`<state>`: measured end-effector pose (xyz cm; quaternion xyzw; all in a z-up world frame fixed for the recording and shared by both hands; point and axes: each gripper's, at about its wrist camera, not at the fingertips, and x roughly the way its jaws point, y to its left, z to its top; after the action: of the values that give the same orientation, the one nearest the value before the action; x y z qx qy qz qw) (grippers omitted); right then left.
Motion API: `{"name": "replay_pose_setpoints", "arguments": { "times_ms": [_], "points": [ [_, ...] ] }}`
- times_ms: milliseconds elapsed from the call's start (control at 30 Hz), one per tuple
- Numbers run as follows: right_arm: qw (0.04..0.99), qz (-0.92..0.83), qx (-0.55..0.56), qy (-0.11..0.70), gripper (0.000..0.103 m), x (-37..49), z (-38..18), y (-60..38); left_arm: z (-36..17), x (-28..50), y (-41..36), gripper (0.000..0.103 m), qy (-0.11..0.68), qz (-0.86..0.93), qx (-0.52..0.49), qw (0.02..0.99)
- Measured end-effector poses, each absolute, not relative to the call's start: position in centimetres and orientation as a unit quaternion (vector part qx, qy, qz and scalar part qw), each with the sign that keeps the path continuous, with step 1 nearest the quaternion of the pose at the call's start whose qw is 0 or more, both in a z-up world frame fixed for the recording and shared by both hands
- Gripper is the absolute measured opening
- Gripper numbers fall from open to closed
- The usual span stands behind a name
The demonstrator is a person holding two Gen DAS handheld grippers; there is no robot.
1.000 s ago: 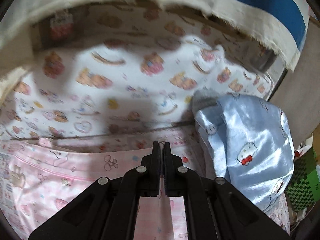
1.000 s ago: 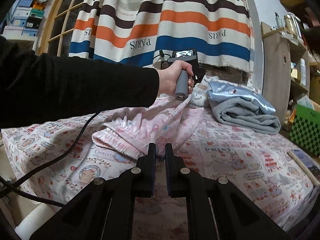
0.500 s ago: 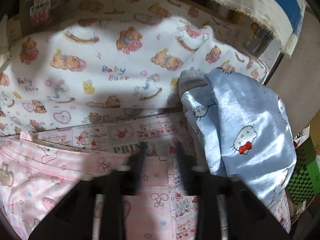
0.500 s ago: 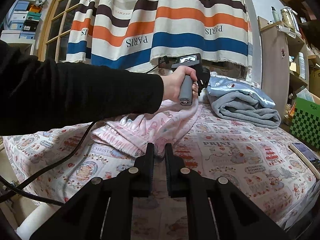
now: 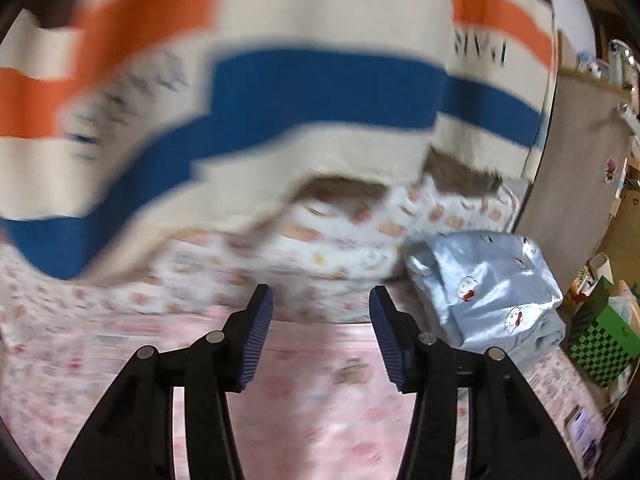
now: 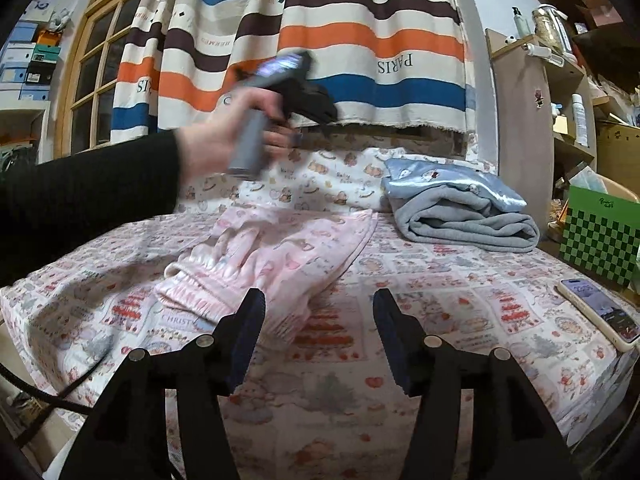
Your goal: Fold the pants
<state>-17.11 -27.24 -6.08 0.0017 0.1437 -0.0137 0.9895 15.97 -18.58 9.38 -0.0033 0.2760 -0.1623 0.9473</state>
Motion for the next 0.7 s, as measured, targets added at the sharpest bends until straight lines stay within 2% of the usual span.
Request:
{"name": "replay_pose_setpoints", "arguments": {
  "times_ms": [133,233,400,500,567,633,700],
  "points": [
    [0.991,-0.024,0.006,0.135,0.057,-16.7,-5.3,-27.6,10.3,11.6,-14.2,0.049,0.228,-0.116,0.03,0.966],
    [0.99,-0.032,0.018,0.133,0.057,-16.3,-4.9,-28.0,9.6,8.2,-11.4,0.049,0.225,-0.105,0.039,0.968],
    [0.99,-0.041,0.04,0.131,0.057,-16.0,-4.4,-28.7,5.2,2.6,-9.1,0.049,0.301,-0.107,0.059,0.946],
    [0.988,-0.025,0.054,0.139,0.056,-15.6,-4.3,-29.0,1.8,0.6,-7.9,0.049,0.363,-0.172,0.018,0.916],
    [0.986,-0.009,0.068,0.152,0.042,-15.0,-4.3,-29.2,-0.2,0.0,-7.4,0.043,0.389,-0.197,-0.013,0.9],
    [0.983,0.003,0.08,0.165,0.037,-14.4,-4.4,-29.2,-1.6,-0.4,-7.4,0.033,0.398,-0.205,-0.026,0.894],
    [0.981,0.011,0.09,0.174,0.036,-14.0,-4.6,-29.1,-2.5,-0.8,-7.9,0.032,0.399,-0.22,-0.031,0.89]
  ]
}}
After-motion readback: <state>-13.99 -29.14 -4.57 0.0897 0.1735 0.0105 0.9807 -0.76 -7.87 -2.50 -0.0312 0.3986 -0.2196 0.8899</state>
